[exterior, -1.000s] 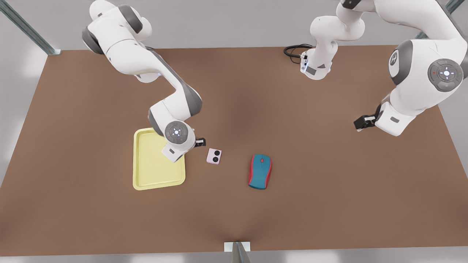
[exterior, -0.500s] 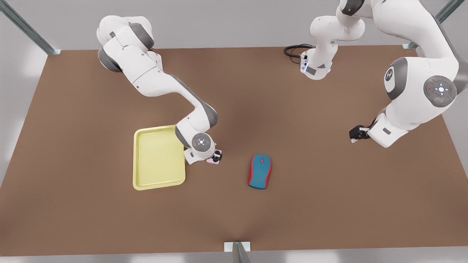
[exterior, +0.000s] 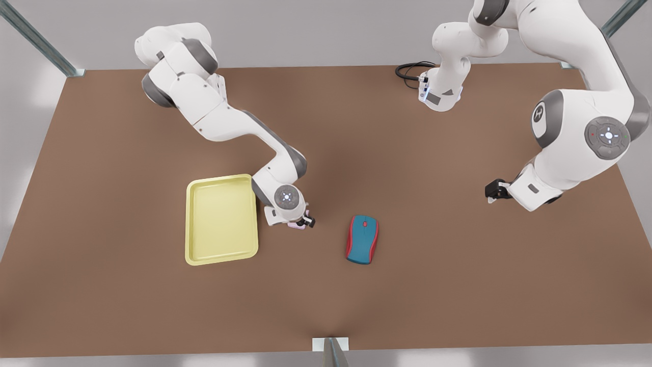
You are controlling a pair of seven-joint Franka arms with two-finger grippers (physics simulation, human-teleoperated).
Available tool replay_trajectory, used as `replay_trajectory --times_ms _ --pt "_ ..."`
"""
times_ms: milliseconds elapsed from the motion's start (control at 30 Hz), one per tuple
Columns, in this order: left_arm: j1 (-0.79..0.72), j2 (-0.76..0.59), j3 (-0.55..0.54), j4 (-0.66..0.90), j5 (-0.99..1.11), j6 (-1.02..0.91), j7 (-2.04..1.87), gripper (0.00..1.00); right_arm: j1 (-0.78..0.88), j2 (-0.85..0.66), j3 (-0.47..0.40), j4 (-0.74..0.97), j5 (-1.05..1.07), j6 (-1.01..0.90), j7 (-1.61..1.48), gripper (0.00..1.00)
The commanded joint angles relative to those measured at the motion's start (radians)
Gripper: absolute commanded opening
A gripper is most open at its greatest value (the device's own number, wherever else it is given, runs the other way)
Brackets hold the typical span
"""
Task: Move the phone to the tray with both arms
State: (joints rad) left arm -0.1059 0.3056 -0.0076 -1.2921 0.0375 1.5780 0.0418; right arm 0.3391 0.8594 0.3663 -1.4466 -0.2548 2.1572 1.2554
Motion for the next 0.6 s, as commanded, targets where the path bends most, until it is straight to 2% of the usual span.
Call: replay_trajectory --times_ms 0,567 --pt "0.000 0.000 0.000 0.001 0.002 0.002 0.064 1.00 -0.003 0.001 0.002 0.000 -0.009 0.023 0.127 1.00" --pt "0.002 0.017 0.015 0.001 0.001 0.004 0.061 1.00 -0.018 0.013 0.013 0.000 -0.001 0.020 -0.149 1.00"
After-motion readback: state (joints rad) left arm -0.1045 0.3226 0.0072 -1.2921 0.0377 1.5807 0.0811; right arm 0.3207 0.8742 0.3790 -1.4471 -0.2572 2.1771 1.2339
